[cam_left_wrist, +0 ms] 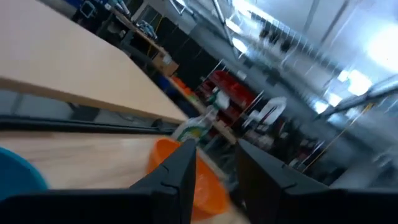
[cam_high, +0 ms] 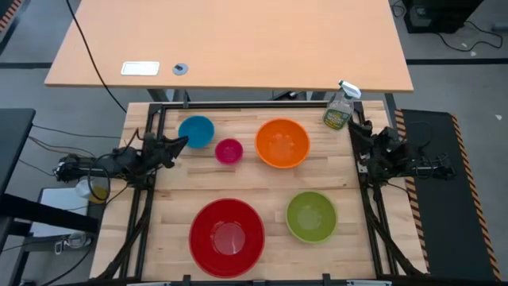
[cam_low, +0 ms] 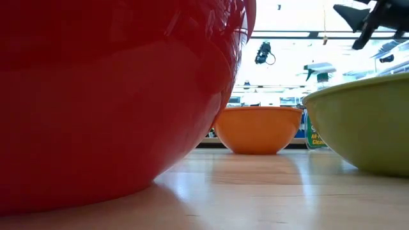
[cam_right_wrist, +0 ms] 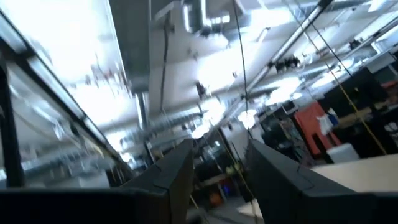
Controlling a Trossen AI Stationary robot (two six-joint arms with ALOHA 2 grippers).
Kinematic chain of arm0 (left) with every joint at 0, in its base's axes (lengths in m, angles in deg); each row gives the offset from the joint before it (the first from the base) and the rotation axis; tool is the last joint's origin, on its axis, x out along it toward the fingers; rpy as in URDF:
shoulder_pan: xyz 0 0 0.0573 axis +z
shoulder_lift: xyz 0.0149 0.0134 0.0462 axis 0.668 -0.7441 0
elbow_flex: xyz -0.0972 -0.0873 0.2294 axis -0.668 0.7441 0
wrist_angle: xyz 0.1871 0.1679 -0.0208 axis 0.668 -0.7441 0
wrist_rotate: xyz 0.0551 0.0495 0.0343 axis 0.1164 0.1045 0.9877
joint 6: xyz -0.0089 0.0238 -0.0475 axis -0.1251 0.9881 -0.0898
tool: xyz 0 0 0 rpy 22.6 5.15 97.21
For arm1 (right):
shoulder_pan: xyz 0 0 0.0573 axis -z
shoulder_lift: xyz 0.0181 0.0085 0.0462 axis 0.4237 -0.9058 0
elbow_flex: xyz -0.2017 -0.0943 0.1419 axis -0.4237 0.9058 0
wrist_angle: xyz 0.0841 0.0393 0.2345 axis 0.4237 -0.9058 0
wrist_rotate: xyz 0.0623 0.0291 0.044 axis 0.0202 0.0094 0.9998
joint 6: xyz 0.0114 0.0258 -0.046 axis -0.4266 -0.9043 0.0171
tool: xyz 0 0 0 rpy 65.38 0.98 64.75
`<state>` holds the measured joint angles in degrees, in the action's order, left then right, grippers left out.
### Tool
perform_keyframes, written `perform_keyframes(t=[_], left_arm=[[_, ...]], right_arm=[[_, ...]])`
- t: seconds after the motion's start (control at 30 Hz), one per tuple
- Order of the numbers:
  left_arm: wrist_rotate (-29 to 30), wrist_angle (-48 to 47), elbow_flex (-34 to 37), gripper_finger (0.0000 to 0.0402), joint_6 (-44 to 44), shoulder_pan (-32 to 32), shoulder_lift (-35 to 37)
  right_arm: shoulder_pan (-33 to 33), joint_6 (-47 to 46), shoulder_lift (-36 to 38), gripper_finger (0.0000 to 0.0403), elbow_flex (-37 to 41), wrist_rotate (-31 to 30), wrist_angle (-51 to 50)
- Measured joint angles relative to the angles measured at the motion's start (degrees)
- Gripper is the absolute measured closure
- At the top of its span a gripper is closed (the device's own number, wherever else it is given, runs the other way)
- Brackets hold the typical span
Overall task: Nest bowls inside each other
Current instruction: Stack the orange bowl on top of the red bowl
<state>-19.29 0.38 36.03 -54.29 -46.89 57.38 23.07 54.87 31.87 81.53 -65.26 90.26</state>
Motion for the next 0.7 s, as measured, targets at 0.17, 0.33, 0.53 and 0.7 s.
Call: perform_keyframes(t=[0.17,0.33,0.53,0.7], left_arm=[[-2.46,4.08,0.0,0.0287,-4.69,-0.02,0.02],[-3.44,10.23,0.0,0.0287,-2.91,0.02,0.0],[-4.96,11.01,-0.29,0.0287,-2.71,0.02,-0.02],[-4.35,6.22,-2.48,0.0287,-0.35,0.02,-0.12]], right_arm=[[0.0,-6.55,0.02,0.0243,0.0,-0.83,5.43],[0.0,-17.87,-0.83,0.0243,0.02,-10.62,5.93],[0.0,-19.11,-6.43,0.0243,0.02,-18.44,5.89],[0.0,-24.47,-13.08,0.0243,0.02,-19.87,6.82]])
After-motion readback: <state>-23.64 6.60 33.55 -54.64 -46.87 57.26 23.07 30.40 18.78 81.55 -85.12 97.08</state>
